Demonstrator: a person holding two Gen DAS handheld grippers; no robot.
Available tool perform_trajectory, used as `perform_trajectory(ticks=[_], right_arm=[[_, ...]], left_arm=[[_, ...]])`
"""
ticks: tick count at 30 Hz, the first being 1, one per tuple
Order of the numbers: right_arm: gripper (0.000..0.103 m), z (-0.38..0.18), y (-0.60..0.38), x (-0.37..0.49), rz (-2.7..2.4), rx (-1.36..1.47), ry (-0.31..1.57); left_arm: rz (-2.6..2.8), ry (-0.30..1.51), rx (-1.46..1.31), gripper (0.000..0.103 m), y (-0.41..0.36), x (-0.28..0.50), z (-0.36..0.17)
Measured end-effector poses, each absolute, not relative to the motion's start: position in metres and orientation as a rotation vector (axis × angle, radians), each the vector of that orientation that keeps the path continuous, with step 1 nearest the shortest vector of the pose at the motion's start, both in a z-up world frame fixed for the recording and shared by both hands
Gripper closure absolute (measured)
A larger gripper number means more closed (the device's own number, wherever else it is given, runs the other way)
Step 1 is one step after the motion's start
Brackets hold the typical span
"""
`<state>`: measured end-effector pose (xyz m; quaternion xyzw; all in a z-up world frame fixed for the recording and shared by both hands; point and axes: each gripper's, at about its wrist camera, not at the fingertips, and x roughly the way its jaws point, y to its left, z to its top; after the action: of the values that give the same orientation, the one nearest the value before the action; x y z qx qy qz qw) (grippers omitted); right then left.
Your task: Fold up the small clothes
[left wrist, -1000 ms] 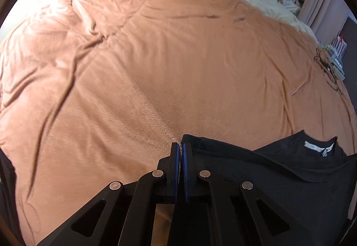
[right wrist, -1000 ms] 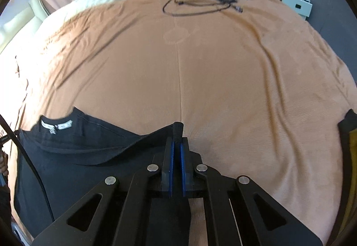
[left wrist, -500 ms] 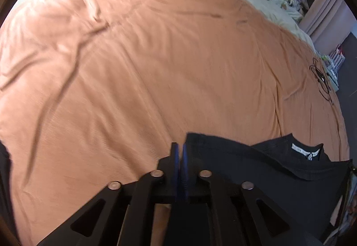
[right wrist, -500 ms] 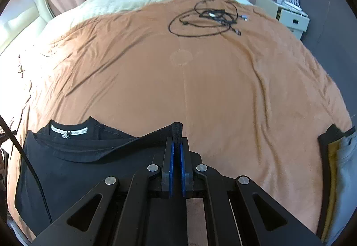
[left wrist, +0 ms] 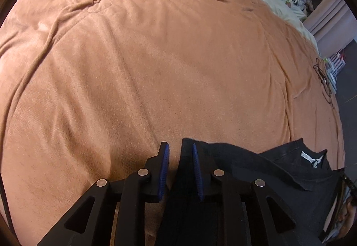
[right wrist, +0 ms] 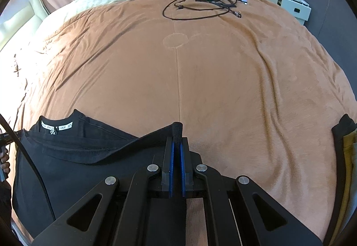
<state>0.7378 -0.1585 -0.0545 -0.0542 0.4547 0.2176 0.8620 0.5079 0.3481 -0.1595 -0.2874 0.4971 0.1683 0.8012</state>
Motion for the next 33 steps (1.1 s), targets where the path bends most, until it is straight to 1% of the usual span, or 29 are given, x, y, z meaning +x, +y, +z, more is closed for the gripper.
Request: perform_trajectory(ticks=[1, 2, 3, 4, 5, 8, 16, 20, 24, 29, 33], right_arm=[[0.102, -0.055, -0.159, 0.738, 0.456, -0.109, 0.954], [0.102, -0.056, -0.159, 0.739, 0.456, -0.104, 0.954], [0.102, -0.056, -0.159, 0.739, 0.455, -0.099, 0.952], [0.102, -0.056, -0.160, 0.737, 0.453, -0.096, 0.950], [0.102, -0.055, -0.161, 0.737, 0.451, -0.091, 0.949], [0.102, -0.047, -0.162, 0.732, 0.457, -0.079, 0.942], [0.102, -0.006, -0.170, 0.713, 0.480, -0.057, 0.884], [0.102, 0.000, -0.171, 0.711, 0.455, -0.058, 0.861], [0.102, -0.008, -0.164, 0.720, 0.432, -0.062, 0.863], [0.102, -0.024, -0.145, 0.744, 0.406, -0.096, 0.881], [0.102, -0.046, -0.133, 0.768, 0.377, -0.113, 0.917]], left_arm=[[0.350, 1.062, -0.618, 0.080, 0.347, 0.506, -0.159], [0.335, 1.059, -0.615, 0.082, 0.345, 0.505, -0.158], [0.313, 1.055, -0.613, 0.094, 0.343, 0.505, -0.158], [0.297, 1.059, -0.605, 0.098, 0.340, 0.504, -0.157], [0.298, 1.058, -0.570, 0.100, 0.335, 0.503, -0.154], [0.330, 1.028, -0.528, 0.100, 0.333, 0.499, -0.141], [0.349, 0.894, -0.516, 0.100, 0.345, 0.475, -0.077], [0.373, 0.871, -0.494, 0.100, 0.345, 0.484, -0.063], [0.400, 0.883, -0.469, 0.100, 0.343, 0.504, -0.070], [0.433, 0.938, -0.443, 0.100, 0.344, 0.527, -0.095], [0.497, 1.047, -0.408, 0.098, 0.344, 0.546, -0.124]])
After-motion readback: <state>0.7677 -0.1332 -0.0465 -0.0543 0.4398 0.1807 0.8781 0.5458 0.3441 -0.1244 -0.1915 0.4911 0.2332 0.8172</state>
